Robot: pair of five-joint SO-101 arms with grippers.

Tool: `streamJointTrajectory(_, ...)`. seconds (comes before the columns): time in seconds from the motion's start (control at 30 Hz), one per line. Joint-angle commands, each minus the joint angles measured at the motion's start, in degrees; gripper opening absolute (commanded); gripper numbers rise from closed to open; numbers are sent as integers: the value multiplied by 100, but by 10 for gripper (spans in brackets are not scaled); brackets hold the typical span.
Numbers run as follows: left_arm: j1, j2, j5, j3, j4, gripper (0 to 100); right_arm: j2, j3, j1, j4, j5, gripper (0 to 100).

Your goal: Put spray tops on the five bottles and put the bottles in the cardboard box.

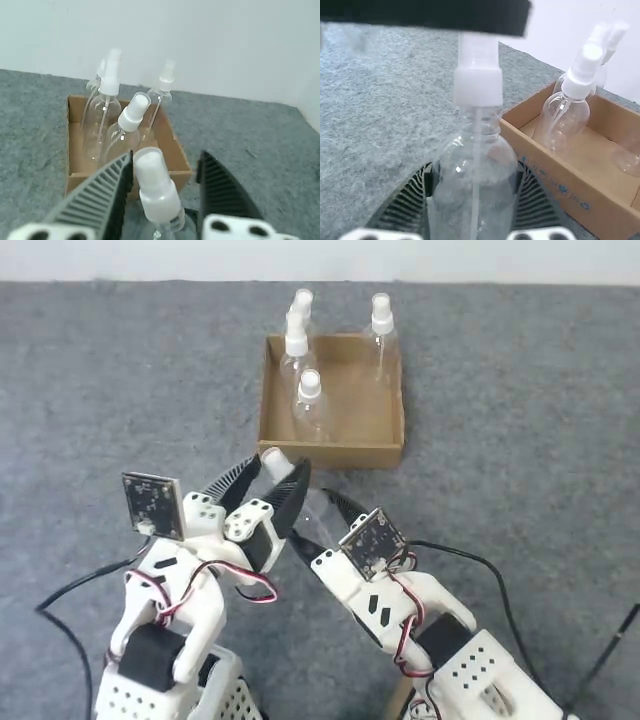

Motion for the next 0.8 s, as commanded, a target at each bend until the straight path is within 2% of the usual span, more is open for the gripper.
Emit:
streamJointTrajectory(0.0, 26, -62, -44, -391, 9, 84, -189, -44, -13, -171, 88, 7)
streamJointTrajectory(0.33, 97, -53, -563, 198, -738, 62, -189, -44, -13, -136, 88, 7)
streamJointTrajectory(0.53, 782, -62, -958, 189, -378, 62, -189, -44, -13, -127, 88, 7)
streamJointTrajectory(0.77, 862, -62, -1037, -286, 185, 62, -189, -9, 13, -163, 88, 7)
